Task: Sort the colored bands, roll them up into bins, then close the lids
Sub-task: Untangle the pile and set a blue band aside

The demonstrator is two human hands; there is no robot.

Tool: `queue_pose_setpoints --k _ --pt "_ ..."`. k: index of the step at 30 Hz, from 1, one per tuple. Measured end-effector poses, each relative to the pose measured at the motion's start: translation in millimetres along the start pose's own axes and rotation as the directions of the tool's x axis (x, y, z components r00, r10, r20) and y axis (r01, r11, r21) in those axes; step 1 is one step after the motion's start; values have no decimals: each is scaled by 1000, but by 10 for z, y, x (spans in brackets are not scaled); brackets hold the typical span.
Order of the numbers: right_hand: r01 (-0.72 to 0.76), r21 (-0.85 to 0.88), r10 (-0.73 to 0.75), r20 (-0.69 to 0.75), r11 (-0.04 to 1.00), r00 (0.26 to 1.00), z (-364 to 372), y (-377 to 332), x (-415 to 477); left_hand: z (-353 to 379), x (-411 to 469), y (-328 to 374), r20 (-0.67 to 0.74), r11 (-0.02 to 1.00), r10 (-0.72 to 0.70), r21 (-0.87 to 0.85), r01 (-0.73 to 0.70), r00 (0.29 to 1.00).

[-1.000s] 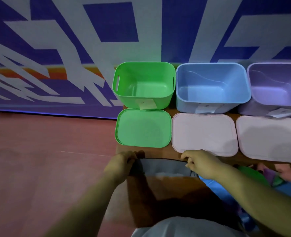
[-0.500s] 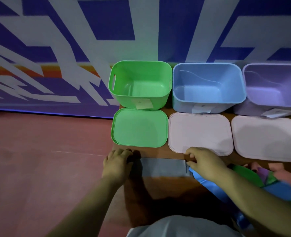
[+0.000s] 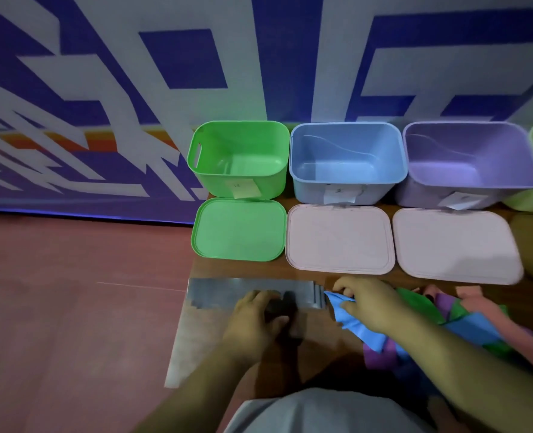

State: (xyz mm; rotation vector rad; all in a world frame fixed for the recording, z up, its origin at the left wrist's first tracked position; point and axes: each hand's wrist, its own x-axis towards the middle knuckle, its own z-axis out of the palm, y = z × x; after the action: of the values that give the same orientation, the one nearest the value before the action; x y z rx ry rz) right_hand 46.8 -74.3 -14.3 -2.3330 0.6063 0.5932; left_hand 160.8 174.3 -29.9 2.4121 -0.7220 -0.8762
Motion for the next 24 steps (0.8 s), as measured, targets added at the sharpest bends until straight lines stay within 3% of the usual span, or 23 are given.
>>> queue_pose_setpoints --k 4,10,19,24 --pt "40 153 -39 -9 987 999 -258 -42 -220 67 -102 463 108 898 17 -438 33 994" --pt "75 389 -15 -155 918 988 -655 12 -610 288 -1 1113 98 724 228 -683 -101 969" --pt "72 625 186 -337 777 923 -955 623 -1225 633 121 1657 182 760 294 -640 -114 938" --pt "34 735 291 -309 677 905 -1076 1123 -1492 739 100 1813 185 786 278 -608 -112 943"
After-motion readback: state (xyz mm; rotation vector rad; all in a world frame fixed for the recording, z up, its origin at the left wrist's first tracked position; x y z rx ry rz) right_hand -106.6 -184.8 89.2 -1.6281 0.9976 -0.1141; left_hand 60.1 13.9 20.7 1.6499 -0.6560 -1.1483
